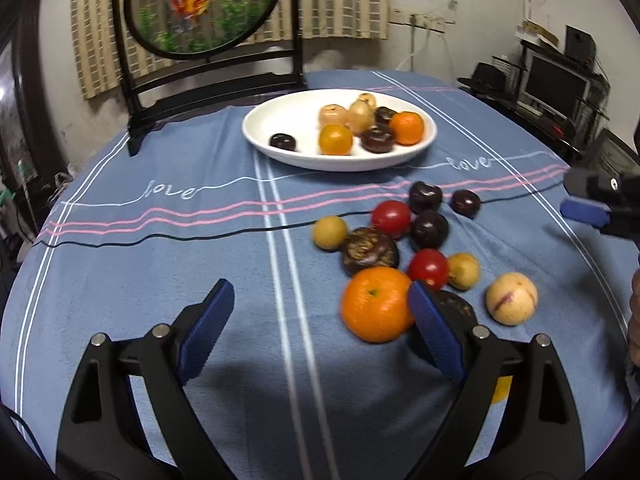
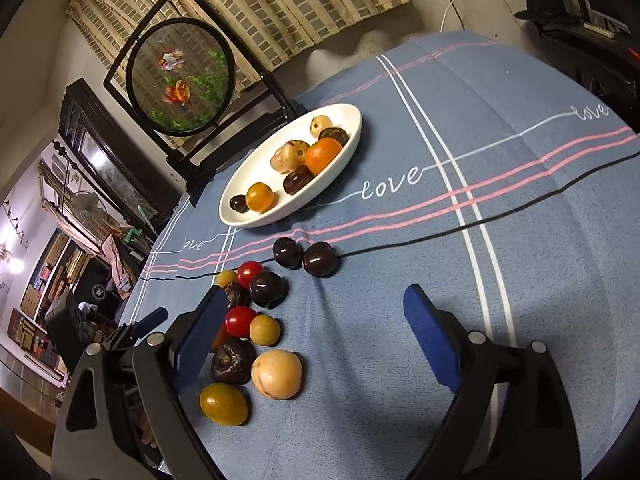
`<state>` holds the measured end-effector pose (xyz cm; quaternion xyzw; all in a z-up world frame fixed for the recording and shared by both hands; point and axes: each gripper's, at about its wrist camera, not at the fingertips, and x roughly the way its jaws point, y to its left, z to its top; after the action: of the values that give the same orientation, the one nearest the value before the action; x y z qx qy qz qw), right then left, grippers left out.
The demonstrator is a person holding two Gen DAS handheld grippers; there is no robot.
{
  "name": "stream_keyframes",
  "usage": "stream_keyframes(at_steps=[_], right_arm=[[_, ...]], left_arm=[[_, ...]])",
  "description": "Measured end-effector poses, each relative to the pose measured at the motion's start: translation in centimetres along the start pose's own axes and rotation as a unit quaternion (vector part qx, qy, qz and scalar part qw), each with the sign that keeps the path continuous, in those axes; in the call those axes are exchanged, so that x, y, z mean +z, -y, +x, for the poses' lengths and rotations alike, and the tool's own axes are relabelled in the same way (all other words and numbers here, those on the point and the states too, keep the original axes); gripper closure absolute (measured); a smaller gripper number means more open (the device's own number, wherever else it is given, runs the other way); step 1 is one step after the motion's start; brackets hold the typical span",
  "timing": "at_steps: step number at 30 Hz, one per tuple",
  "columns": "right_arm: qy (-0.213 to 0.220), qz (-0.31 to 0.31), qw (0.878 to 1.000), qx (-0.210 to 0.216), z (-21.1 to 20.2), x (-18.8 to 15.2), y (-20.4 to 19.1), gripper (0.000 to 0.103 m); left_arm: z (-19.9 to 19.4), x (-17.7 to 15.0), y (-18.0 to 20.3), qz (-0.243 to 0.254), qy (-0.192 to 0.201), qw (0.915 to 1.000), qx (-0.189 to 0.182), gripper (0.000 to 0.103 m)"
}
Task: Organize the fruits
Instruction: 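Grasp a small orange from the pile with the left tool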
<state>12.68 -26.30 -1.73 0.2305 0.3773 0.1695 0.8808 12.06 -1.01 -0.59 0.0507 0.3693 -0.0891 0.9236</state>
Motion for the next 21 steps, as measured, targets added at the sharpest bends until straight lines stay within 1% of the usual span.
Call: stream_keyframes(at_steps=[2,5,7,9,12,13,16,18,21], right_arm=[[0.002,0.0,1.0,0.002,-0.1,0.0,-0.1,0.013],[0.002,-0.001,1.0,0.003,-0.1,0.1,-0.1,0.013],[0.004,-0.001,1.0,0.003,-0.1,0.1,-0.1,0.013],[0.007,0.003,1.0,0.001,-0.2,0.2,0.1,0.013],[0.011,0.016,1.0,0.005,-0.5,0.3,0.7,0.013],[0.011,0.019,1.0,0.007,-0.5,0.3,0.7,0.013],[0.012,0.015,1.0,0.009,-0.5,0.3,0.5,0.013],[0.011,0.01,1.0,0.011,-0.5,0.3,0.3,0.013],[0.01,0.009,1.0,0.01,-0.3,0.2,0.2,0.013]], left_arm=[[0.4,-0.1,0.5,0.011,-0.006,0.9999,0.001,0.013],[1.1,-0.2,0.5,0.013,-0.021,0.9997,0.004,0.006],[0.9,-0.1,0.1,0.01,-0.015,0.9997,0.015,0.006],[0.1,-0.1,-1.2,-0.006,-0.001,0.9991,0.042,0.005],[-0.7,-0.6,-3.4,-0.034,0.008,0.9968,0.071,0.005],[-1.1,-0.9,-4.3,-0.047,0.009,0.9961,0.074,0.005],[-1.9,-1.0,-5.7,-0.076,0.024,0.9946,0.066,0.006],[-2.0,-1.0,-5.3,-0.069,0.031,0.9951,0.063,0.006],[-1.4,-1.0,-3.5,-0.023,0.024,0.9974,0.064,0.005]])
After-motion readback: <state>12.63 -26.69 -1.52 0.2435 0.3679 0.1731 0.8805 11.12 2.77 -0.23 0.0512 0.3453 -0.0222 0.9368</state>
